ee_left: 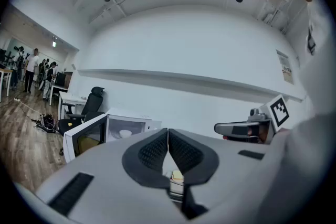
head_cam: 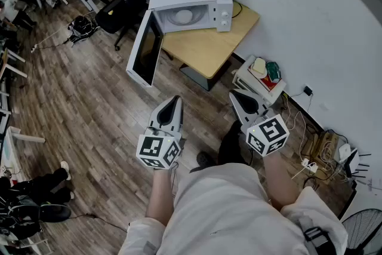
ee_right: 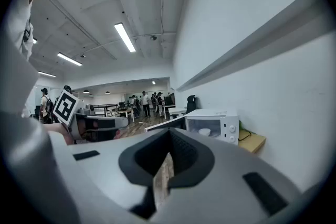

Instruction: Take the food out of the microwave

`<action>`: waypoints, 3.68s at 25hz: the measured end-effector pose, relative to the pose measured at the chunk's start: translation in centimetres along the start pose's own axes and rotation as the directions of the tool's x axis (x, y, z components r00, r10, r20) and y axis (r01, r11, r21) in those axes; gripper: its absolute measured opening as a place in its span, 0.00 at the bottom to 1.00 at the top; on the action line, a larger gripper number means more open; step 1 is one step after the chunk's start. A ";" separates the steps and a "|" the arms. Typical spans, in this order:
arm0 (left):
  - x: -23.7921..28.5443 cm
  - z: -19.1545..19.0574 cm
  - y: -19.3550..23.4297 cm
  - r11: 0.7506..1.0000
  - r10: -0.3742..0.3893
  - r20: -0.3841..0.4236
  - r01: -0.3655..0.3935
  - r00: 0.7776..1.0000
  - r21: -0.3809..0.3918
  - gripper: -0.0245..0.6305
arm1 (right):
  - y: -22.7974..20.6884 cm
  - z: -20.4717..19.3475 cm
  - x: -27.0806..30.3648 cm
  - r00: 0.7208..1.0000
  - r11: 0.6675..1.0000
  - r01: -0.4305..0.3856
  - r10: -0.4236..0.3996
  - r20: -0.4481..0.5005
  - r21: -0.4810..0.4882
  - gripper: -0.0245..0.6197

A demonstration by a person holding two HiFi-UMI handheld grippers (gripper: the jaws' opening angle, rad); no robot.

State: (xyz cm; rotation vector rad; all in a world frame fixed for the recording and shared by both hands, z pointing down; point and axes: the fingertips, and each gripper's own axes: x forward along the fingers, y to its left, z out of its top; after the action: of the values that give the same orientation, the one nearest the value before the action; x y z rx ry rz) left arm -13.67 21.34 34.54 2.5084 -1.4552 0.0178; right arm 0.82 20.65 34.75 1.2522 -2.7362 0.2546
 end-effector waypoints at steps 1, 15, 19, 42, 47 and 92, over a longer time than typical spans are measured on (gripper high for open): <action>0.0 0.1 0.0 1.000 -0.003 -0.001 0.003 1.000 0.005 0.05 | 0.1 0.0 0.1 1.000 1.000 -0.001 0.001 -0.003 -0.004 0.03; -0.2 -0.8 -0.4 1.000 -0.017 -0.008 0.016 1.000 -0.006 0.05 | 0.7 -0.8 0.3 1.000 1.000 0.018 -0.018 -0.023 -0.024 0.03; 0.6 -1.1 -0.2 1.000 -0.020 -0.020 0.019 1.000 -0.013 0.05 | 0.4 -1.4 1.1 0.999 1.000 0.010 -0.011 -0.043 -0.023 0.04; 12.7 0.1 4.4 1.000 -0.013 -0.080 0.014 0.997 0.008 0.18 | -9.4 0.6 10.9 0.996 0.999 -0.045 0.043 -0.077 -0.024 0.24; 15.7 1.0 5.2 1.000 0.000 -0.084 0.002 0.996 0.023 0.21 | -12.2 1.8 12.9 0.996 0.998 -0.055 0.053 -0.068 -0.021 0.29; 33.3 -1.9 12.6 0.968 0.137 -0.187 -0.092 0.973 0.234 0.31 | -22.7 0.5 21.9 0.985 0.992 -0.109 0.115 -0.132 0.056 0.33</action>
State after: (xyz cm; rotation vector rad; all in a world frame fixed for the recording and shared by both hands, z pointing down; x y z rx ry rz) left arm -7.51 -12.71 43.24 2.4975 -1.5874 0.4692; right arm 3.78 -10.19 40.48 1.0514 -2.7019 0.4045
